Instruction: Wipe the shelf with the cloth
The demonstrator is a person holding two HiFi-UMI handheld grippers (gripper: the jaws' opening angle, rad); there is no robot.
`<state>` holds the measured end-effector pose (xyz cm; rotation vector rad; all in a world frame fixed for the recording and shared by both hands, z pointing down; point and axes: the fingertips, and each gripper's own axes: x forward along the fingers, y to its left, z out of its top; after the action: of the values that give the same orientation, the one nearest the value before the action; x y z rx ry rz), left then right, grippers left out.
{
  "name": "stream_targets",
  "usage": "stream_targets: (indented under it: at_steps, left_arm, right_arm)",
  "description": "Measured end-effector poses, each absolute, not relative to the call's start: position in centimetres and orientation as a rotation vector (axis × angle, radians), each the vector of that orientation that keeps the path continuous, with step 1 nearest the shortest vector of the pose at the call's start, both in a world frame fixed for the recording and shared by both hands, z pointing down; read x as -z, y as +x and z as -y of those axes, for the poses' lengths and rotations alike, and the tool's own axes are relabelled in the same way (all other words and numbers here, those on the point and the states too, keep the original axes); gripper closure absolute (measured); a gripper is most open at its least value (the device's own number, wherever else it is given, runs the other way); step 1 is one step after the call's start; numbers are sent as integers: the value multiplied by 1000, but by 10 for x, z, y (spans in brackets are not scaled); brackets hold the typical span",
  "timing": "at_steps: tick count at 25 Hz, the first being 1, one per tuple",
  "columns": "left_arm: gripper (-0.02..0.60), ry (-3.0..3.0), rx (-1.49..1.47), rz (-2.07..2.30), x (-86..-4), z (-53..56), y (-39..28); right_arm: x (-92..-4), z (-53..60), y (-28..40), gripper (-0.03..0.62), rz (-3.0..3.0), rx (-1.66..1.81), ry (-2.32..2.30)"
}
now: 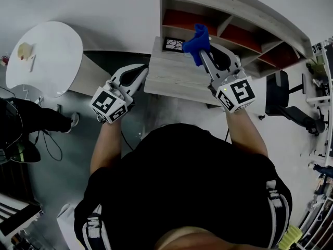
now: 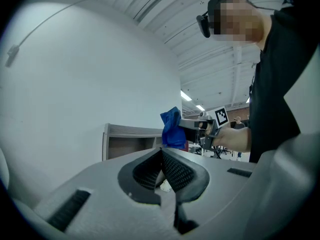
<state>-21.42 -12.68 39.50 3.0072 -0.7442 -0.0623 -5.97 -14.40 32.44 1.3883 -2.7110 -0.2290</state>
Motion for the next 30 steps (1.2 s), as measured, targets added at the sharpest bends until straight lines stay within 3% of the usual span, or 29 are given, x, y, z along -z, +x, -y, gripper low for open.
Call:
stream_targets:
  at_steps: [19, 30]
  left_arm:
    - [565, 3096, -33, 776, -360, 162, -153]
    - [565, 3037, -15, 841, -368, 193, -150]
  right_arm:
    - [-294, 196, -33, 536, 2806, 355, 1310]
    - [-267, 248, -24, 536, 2836, 381, 1277]
